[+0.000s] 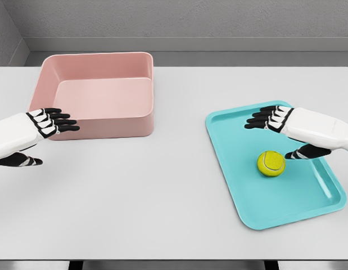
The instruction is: Put the tennis from the blue tray into the pink basket with both arms
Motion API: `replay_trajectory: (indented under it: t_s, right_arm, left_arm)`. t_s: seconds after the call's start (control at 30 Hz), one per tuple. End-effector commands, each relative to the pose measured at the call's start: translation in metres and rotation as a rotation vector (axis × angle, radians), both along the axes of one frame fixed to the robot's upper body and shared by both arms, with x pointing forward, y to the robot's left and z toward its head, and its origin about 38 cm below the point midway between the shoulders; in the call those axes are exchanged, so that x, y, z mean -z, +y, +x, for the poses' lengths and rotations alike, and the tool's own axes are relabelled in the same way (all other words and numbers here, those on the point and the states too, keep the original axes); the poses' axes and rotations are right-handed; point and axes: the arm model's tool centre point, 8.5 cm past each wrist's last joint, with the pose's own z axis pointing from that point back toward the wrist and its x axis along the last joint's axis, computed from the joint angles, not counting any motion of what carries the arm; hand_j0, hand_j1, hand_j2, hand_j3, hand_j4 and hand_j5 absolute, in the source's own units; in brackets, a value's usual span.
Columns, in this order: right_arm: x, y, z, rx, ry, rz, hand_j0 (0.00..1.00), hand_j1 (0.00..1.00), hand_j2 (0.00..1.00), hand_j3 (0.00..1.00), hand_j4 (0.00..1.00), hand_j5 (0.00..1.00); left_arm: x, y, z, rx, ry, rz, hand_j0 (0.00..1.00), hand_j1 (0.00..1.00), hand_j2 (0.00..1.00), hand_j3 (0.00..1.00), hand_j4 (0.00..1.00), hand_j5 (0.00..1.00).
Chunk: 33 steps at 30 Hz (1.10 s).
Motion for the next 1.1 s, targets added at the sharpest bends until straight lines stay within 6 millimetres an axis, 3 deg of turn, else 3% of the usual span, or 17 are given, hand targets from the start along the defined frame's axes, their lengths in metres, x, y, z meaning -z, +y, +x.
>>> replay_trajectory:
  t_s: [0.0,0.17,0.3,0.63,0.7,0.9,0.97,1.07]
  right_arm:
    - [0.000,-0.003,0.001,0.010,0.004,0.002,1.00,1.00,1.00,1.00,1.00,1.00]
    - [0.007,-0.002,-0.002,-0.001,0.013,-0.030,1.00,1.00,1.00,1.00,1.00,1.00]
    - [0.022,-0.017,-0.002,0.034,0.046,-0.087,1.00,1.00,1.00,1.00,1.00,1.00]
    - [0.041,-0.015,-0.009,0.012,0.118,-0.135,0.99,0.99,0.99,0.99,0.99,0.99]
    - [0.052,-0.013,-0.011,0.009,0.145,-0.136,0.99,0.99,0.99,0.99,0.99,0.99]
    - [0.071,-0.012,-0.002,0.033,0.185,-0.122,0.98,0.98,0.98,0.98,0.98,0.98]
    - [0.086,-0.010,0.002,0.039,0.226,-0.130,0.98,0.98,0.98,0.98,0.98,0.98]
    - [0.086,-0.014,0.004,0.052,0.226,-0.129,0.98,0.98,0.98,0.98,0.98,0.98]
  left_arm:
    - [0.000,0.000,0.000,-0.001,0.004,-0.003,1.00,1.00,1.00,1.00,1.00,1.00]
    - [0.005,0.000,-0.003,-0.002,0.021,-0.008,1.00,1.00,1.00,1.00,1.00,1.00]
    - [0.013,-0.002,-0.005,0.002,0.043,-0.010,1.00,1.00,1.00,1.00,1.00,1.00]
    - [0.013,-0.001,-0.005,0.000,0.046,-0.009,1.00,1.00,1.00,1.00,1.00,1.00]
    - [0.013,0.001,-0.005,-0.003,0.049,-0.006,1.00,1.00,1.00,1.00,1.00,1.00]
    - [0.013,0.001,-0.004,-0.005,0.046,-0.006,1.00,1.00,1.00,1.00,1.00,1.00]
    - [0.013,0.001,-0.005,-0.003,0.046,-0.006,1.00,1.00,1.00,1.00,1.00,1.00]
    - [0.013,0.001,-0.005,-0.004,0.047,-0.005,1.00,1.00,1.00,1.00,1.00,1.00]
